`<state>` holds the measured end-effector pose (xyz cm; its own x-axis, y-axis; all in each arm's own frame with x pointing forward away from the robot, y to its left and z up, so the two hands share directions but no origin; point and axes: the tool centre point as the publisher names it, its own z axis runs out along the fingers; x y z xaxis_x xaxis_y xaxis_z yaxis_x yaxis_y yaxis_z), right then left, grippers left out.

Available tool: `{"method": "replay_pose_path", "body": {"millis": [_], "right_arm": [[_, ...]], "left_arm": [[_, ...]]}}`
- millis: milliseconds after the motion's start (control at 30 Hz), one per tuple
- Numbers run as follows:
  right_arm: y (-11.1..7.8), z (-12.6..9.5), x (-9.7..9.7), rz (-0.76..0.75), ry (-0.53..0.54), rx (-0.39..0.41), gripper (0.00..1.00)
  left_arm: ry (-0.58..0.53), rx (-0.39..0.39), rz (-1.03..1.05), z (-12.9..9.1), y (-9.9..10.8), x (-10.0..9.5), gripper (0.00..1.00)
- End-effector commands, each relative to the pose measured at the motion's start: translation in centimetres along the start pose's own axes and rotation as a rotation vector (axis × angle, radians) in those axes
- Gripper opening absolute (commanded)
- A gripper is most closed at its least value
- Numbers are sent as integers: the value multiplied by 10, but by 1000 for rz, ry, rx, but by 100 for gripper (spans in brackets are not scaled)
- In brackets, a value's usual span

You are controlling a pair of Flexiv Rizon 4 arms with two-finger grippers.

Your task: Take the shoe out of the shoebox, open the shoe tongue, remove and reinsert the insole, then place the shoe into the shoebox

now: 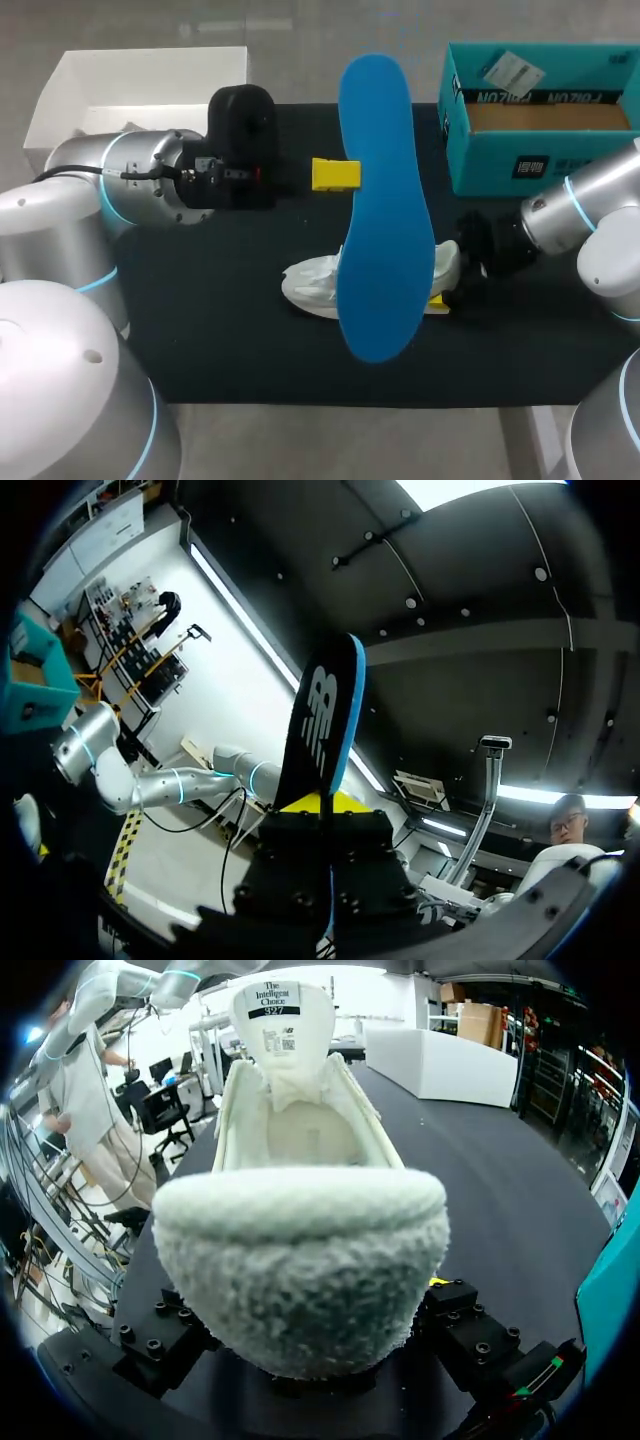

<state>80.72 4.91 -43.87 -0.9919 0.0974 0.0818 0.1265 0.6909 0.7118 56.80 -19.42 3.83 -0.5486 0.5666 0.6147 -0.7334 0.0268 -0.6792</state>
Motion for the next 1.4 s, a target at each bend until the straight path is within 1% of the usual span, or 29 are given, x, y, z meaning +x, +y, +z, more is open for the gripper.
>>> {"method": "replay_pose_path", "body": {"millis": [33, 67, 100, 467, 500, 600, 867, 1100, 1200, 1267, 1333, 1400], "right_arm": [[-4, 8, -1, 1, -2, 2, 38], [-4, 8, -1, 1, -2, 2, 62], [-4, 8, -1, 1, -2, 2, 100], [-4, 8, -1, 1, -2, 2, 100], [-3, 8, -1, 5, -5, 26, 100], [0, 6, -2, 18, -18, 64, 100], [11, -7, 4, 19, -59, 163, 100], [14, -18, 6, 28, -74, 181, 100], [22, -21, 7, 13, -60, 234, 100], [29, -22, 7, 25, -37, 321, 100], [35, -21, 8, 57, -17, 445, 100], [40, -21, 8, 89, -6, 543, 100]], "left_arm": [[0, 3, 1, 0, 1, 0, 0], [0, 3, 1, 0, 1, 0, 0], [0, 3, 1, 0, 1, 0, 0], [0, 3, 1, 0, 1, 0, 0], [0, 3, 1, 0, 1, 0, 0], [0, 3, 1, 0, 1, 0, 0], [0, 3, 1, 0, 1, 0, 0], [0, 3, 1, 0, 1, 0, 0], [0, 3, 1, 0, 1, 0, 0], [0, 3, 1, 0, 1, 0, 0], [0, 3, 1, 0, 1, 0, 0], [0, 3, 1, 0, 1, 0, 0]]}}
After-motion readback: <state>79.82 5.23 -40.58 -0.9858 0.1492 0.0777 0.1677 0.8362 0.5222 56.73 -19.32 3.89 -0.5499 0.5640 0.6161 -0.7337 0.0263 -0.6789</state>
